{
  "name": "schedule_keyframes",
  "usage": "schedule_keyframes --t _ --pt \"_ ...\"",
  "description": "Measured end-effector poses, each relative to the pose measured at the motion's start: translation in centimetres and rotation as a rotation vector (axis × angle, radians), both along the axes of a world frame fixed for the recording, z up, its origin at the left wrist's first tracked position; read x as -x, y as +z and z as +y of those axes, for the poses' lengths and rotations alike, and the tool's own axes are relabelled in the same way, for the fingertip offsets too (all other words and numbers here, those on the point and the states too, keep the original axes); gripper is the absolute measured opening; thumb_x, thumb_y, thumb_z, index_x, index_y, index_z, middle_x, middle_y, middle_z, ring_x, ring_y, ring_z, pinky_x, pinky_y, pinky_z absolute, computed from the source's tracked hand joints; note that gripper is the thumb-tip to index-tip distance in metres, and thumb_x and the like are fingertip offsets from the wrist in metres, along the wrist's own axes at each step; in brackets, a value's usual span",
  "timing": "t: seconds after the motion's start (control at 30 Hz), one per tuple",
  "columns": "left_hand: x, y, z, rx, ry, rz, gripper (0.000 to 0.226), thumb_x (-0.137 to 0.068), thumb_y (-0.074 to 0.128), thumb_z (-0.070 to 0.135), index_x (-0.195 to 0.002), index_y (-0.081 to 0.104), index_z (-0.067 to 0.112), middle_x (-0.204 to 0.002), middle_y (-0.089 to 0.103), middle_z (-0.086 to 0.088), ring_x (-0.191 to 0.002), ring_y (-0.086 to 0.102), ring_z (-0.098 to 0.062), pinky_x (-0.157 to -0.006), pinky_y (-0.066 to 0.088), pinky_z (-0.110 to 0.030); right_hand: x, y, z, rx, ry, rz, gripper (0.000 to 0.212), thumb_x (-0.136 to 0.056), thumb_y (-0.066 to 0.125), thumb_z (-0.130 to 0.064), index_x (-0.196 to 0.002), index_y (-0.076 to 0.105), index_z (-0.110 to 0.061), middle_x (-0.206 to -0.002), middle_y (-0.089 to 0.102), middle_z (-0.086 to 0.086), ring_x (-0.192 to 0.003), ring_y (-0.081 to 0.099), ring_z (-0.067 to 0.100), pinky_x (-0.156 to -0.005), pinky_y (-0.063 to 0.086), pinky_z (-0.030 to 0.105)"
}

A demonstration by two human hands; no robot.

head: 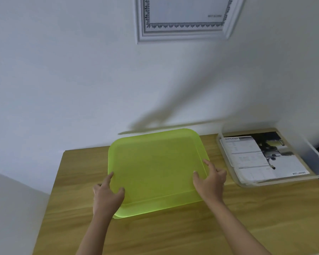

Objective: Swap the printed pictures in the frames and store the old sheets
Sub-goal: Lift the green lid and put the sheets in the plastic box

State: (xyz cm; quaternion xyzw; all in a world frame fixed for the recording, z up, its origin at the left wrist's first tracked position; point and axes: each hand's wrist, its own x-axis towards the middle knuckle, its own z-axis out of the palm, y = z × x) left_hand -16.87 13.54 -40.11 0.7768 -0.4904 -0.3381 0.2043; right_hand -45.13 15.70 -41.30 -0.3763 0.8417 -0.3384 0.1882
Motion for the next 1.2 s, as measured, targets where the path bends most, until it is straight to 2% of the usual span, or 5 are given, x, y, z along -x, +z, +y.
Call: schedule_keyframes --t 0.33,0.57,0.8,1.03,1.2 --pt "12.3 3.7 1.5 0.104 -0.139 0.092 0.063 -0.074 0.072 0.022 -0.133 0.049 0.027 -0.113 0.048 -0.014 -0.089 0.047 -0.019 -0.080 0.042 -0.032 13.4 3.2 3.5 0.256 -0.138 0.037 0.048 -0.072 0.071 -0.018 -0.119 0.060 -0.025 -0.112 0.039 0.004 -0.104 0.047 0.023 -0.082 0.048 0.037" --pt "26.4 5.1 2.5 0.124 -0.201 0.120 0.064 -0.076 0.071 0.026 -0.135 0.045 0.028 -0.114 0.046 -0.011 -0.074 0.039 -0.004 -0.076 0.036 -0.026 27.2 5.2 6.0 0.276 -0.224 0.081 0.048 -0.071 0.072 -0.017 -0.118 0.062 -0.020 -0.115 0.046 0.014 -0.106 0.049 0.029 -0.085 0.041 0.033" --pt "37.5 3.7 2.3 0.076 -0.260 0.080 0.067 -0.079 0.066 0.029 -0.140 0.039 0.025 -0.124 0.042 -0.013 -0.068 0.038 0.003 -0.074 0.037 -0.027 38.2 3.8 6.0 0.240 -0.226 0.100 0.048 -0.071 0.072 -0.017 -0.119 0.062 -0.020 -0.113 0.041 0.008 -0.105 0.051 0.029 -0.087 0.045 0.037" --pt "42.7 3.7 1.1 -0.052 -0.211 -0.052 0.066 -0.081 0.058 0.027 -0.142 0.034 0.026 -0.130 0.037 -0.012 -0.095 0.057 -0.027 -0.076 0.045 -0.032 42.8 1.9 3.8 0.150 -0.159 0.038 0.048 -0.073 0.071 -0.021 -0.119 0.059 -0.023 -0.114 0.042 0.010 -0.098 0.052 0.028 -0.082 0.049 0.039" --pt "44.1 3.4 0.1 -0.076 -0.179 -0.129 0.067 -0.080 0.055 0.029 -0.143 0.032 0.028 -0.126 0.037 -0.010 -0.095 0.059 -0.033 -0.081 0.050 -0.038 43.8 0.6 2.3 0.046 -0.153 0.017 0.047 -0.075 0.068 -0.023 -0.120 0.058 -0.025 -0.118 0.045 0.014 -0.108 0.045 0.028 -0.086 0.045 0.040"
